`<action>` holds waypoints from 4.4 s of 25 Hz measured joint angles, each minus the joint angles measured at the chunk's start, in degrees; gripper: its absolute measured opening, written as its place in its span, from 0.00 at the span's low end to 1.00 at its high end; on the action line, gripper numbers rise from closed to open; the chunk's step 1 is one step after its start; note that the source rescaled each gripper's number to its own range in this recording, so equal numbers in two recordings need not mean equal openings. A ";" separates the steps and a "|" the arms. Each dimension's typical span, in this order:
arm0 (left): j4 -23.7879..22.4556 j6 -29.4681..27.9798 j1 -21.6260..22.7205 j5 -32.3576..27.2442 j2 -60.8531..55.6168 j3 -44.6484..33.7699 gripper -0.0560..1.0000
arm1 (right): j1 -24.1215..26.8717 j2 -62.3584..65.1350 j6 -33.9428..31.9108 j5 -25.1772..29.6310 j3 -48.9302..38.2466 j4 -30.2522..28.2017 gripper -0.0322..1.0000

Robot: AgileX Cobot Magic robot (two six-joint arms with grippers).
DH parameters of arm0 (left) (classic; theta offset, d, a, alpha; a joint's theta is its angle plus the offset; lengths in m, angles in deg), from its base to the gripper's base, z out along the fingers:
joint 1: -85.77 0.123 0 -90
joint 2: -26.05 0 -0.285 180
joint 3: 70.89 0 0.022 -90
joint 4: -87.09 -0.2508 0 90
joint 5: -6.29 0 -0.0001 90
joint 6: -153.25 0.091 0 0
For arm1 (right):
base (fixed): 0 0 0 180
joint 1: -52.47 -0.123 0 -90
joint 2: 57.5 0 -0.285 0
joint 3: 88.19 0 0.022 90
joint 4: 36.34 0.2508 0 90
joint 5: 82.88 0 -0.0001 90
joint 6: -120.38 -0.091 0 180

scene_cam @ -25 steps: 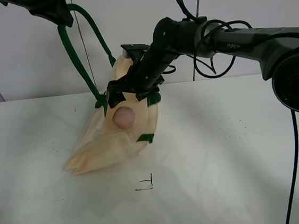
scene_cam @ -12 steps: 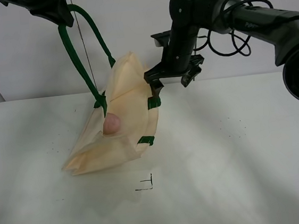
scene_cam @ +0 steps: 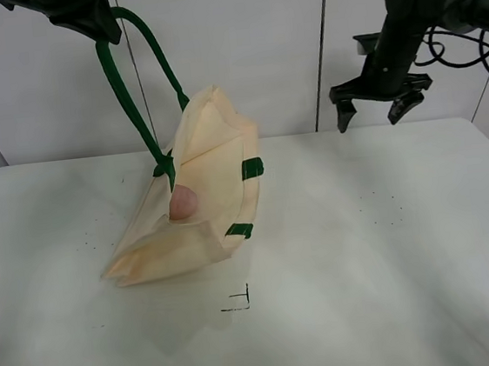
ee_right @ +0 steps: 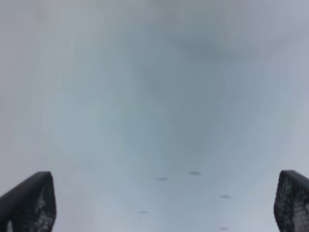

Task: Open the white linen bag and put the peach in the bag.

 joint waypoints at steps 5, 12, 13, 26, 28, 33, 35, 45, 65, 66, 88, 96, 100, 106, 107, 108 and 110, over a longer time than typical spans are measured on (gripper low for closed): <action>0.00 0.00 0.00 0.00 0.00 0.00 0.05 | 3.58 0.32 0.00 0.07 0.00 0.05 1.00; 0.00 0.00 0.00 0.00 0.00 0.00 0.05 | 3.61 9.15 0.00 0.01 -8.75 0.23 1.00; 0.00 0.00 0.00 0.00 0.00 0.00 0.05 | 3.61 11.80 0.00 0.01 -12.13 0.23 1.00; 0.00 0.00 0.00 0.00 0.00 0.00 0.05 | 3.61 60.05 0.00 0.13 -57.86 0.23 1.00; 0.00 0.00 0.00 0.00 0.00 0.00 0.05 | 3.61 68.60 0.00 0.13 -64.61 0.23 1.00; 0.20 0.00 0.00 0.00 0.00 0.00 0.05 | 3.61 89.13 0.00 -1.27 -78.33 0.23 1.00; 0.27 0.00 0.00 0.00 0.00 0.00 0.05 | 3.61 97.96 0.00 -4.11 -82.88 0.23 1.00; 0.32 0.00 0.00 0.00 0.00 0.00 0.05 | 3.61 122.52 -0.16 -10.31 -92.93 -0.54 1.00; 0.49 0.00 0.00 0.07 0.12 -4.06 0.05 | 6.83 129.78 -0.16 -10.32 -92.93 -0.66 1.00; 0.54 0.00 0.00 0.15 0.49 -4.79 0.05 | 6.83 129.78 -0.16 -10.32 -92.93 -0.66 1.00; 3.20 0.00 0.00 6.07 20.72 -10.38 0.97 | 6.83 129.78 -0.16 -10.32 -92.93 -0.66 1.00; -1.85 -1.05 5.78 5.79 20.72 -10.38 1.00 | 6.83 129.78 -0.16 -10.32 -92.93 -0.66 1.00; -2.13 -1.00 11.99 4.43 20.72 -10.38 1.00 | 6.83 129.78 -0.16 -10.32 -92.93 -0.66 1.00; -2.00 -0.81 17.26 0.42 20.87 -10.38 1.00 | 6.83 129.78 -0.16 -10.32 -92.93 -0.66 1.00; -1.72 -0.75 17.37 0.42 20.81 -10.38 1.00 | 6.83 129.78 -0.16 -10.32 -92.93 -0.66 1.00; -1.23 -0.60 17.37 0.36 20.75 -10.44 1.00 | 6.83 129.78 -0.16 -10.32 -92.93 -0.66 1.00; 0.10 -0.26 17.37 0.36 19.41 -11.79 1.00 | 6.83 129.78 -0.16 -10.32 -92.93 -0.66 1.00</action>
